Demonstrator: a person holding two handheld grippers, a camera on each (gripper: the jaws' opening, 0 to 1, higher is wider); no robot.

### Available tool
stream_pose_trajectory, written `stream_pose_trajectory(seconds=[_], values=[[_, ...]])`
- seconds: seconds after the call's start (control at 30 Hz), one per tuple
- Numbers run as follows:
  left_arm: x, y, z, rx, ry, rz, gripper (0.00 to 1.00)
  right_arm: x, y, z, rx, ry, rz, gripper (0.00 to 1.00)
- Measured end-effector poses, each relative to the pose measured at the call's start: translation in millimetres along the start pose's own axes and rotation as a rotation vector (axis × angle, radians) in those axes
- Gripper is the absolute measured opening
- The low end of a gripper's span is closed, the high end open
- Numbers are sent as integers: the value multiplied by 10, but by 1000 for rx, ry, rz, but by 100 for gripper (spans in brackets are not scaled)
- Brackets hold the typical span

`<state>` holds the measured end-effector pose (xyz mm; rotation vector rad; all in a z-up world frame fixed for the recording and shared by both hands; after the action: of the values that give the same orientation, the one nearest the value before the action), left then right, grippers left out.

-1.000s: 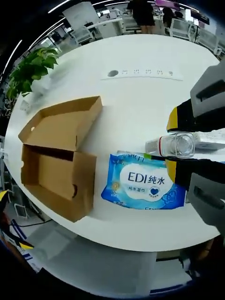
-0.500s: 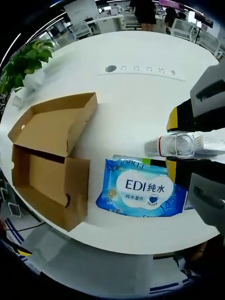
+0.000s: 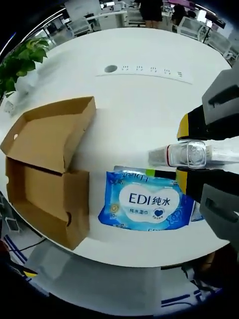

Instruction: Operate the shoe box by opening the lid, removing the specified soft item, and placing it in the target area until the item is outside and the box remains undamaged.

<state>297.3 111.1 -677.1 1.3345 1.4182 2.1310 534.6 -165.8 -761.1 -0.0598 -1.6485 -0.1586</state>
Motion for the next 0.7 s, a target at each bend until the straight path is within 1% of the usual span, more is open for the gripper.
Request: stream_pose_trajectory(seconds=[0.17,0.27,0.43,0.7], values=[[-1,-5,6,3,2,-1,96,-3,24,-17,-20,5,2,17],[5,-10,13,7,5,-2,95,-9,60,-16,-31,1,-10,18],[22,-45,19,10,8,4,95,-36,83,-35,-8,-3,-13,18],[39,-90,59,24,22,10,94,-23,123,-66,2,-14,-26,19]])
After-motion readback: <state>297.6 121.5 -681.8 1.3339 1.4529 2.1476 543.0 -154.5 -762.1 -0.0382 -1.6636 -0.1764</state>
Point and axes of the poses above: the point that each gripper's makers call its tool centre point, and the gripper's own axes: x roughly backward along the fingers, z roughly to its left, y roughly out of its top, the point moved 1 cm from there along x, roughly backward along the fingers, and after that the axes turned 13 degrees about -x, right-handed, at the moved point
